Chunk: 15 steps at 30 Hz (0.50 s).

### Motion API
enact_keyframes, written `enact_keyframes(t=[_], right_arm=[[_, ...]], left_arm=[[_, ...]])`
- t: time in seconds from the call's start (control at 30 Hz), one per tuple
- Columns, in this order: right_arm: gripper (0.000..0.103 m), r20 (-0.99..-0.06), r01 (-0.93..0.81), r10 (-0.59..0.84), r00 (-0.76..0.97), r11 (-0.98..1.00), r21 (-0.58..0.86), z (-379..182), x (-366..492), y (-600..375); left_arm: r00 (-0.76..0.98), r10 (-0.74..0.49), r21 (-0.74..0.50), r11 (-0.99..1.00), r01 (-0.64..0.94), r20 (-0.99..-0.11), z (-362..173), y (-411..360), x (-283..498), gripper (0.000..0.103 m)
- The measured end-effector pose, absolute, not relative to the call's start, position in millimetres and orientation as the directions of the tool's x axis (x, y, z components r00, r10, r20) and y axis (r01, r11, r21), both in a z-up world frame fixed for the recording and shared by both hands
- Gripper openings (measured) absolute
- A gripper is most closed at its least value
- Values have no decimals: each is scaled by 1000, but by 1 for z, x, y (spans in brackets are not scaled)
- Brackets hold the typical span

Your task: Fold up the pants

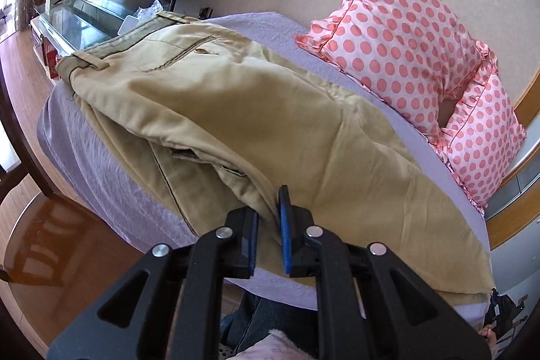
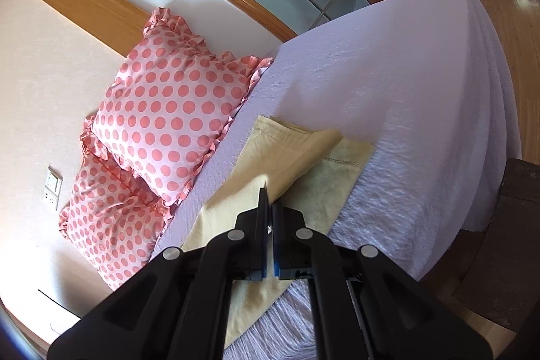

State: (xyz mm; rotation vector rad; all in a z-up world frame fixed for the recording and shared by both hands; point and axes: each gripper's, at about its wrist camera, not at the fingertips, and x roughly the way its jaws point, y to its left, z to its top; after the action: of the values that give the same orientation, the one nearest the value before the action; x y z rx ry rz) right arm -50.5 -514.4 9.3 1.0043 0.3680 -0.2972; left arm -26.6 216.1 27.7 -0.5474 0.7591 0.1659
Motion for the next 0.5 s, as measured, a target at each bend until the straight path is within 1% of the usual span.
enact_keyframes(t=[0.1,0.23,0.27,0.33,0.37,0.4,0.47,0.5], right_arm=[[2,-441,419,-81,894,500,758,7,-54,-516],[3,-496,471,-98,863,510,719,2,-55,-515],[7,-508,485,-109,855,514,707,3,-56,-514],[25,-528,535,-179,830,522,664,9,-63,-513],[51,-531,559,-221,818,524,642,12,-68,-513],[68,-528,576,-257,809,523,628,15,-73,-514],[68,-529,600,-299,795,519,609,16,-79,-517],[66,-536,603,-294,791,518,606,14,-79,-518]], left_arm=[[723,-67,-426,844,-327,-688,23,218,-32,11],[727,-64,-414,854,-314,-684,19,216,-35,13],[729,-59,-406,859,-311,-682,20,215,-36,13],[733,-59,-400,866,-301,-678,21,214,-38,13],[735,-64,-404,866,-296,-675,20,215,-39,13],[738,-71,-412,863,-291,-671,20,216,-40,13],[743,-76,-419,862,-287,-665,19,216,-42,14],[744,-75,-417,863,-285,-664,19,216,-42,15]])
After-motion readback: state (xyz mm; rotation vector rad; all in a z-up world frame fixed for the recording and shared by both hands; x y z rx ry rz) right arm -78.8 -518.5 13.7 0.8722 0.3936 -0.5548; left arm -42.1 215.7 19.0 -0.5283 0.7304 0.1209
